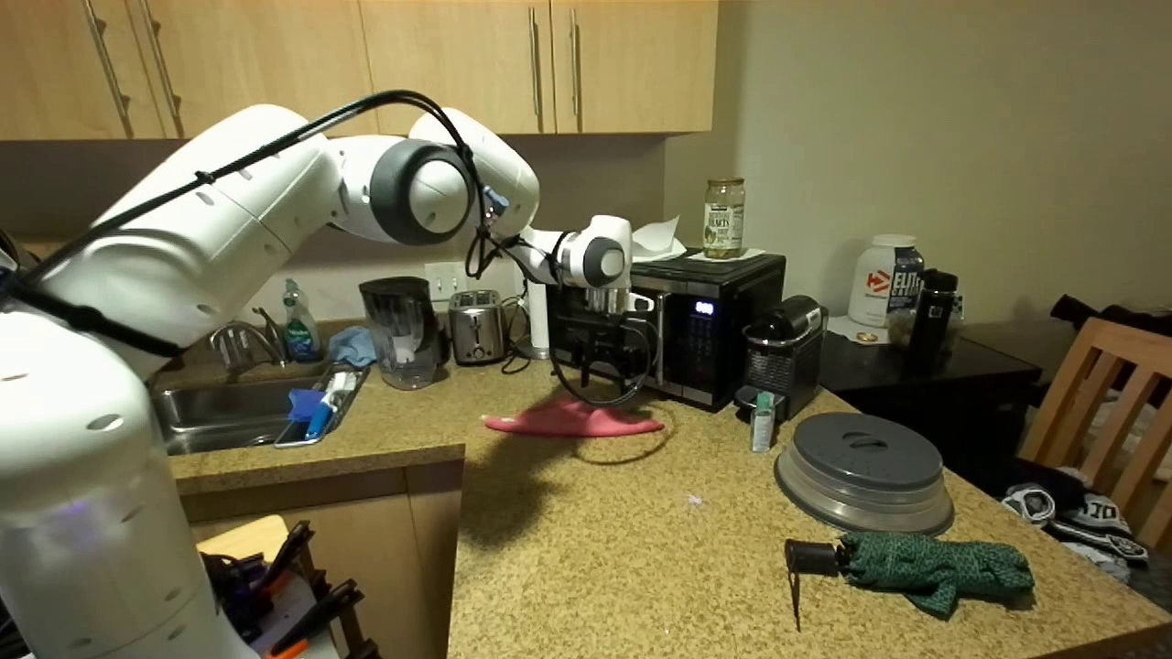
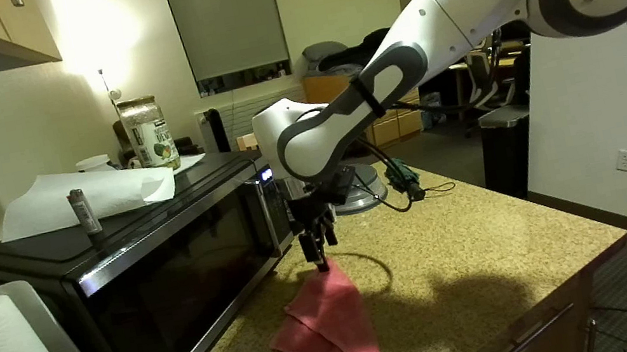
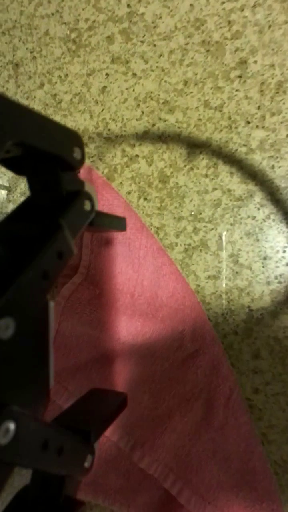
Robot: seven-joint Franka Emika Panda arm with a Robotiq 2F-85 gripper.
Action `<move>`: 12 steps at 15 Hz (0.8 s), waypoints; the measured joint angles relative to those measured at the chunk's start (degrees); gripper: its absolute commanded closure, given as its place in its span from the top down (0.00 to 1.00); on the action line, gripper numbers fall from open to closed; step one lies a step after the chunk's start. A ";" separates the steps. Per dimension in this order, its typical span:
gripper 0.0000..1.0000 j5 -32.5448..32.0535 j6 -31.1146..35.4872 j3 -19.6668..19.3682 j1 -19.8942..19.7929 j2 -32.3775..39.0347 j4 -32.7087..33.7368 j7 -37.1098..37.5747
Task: Spread the cloth on the table
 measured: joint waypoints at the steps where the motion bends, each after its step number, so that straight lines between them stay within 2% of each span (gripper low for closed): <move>1: 1.00 0.00 -0.34 0.29 0.03 0.88 1.18 -0.87; 12: 1.00 0.05 -4.45 1.64 0.27 7.94 12.00 -4.83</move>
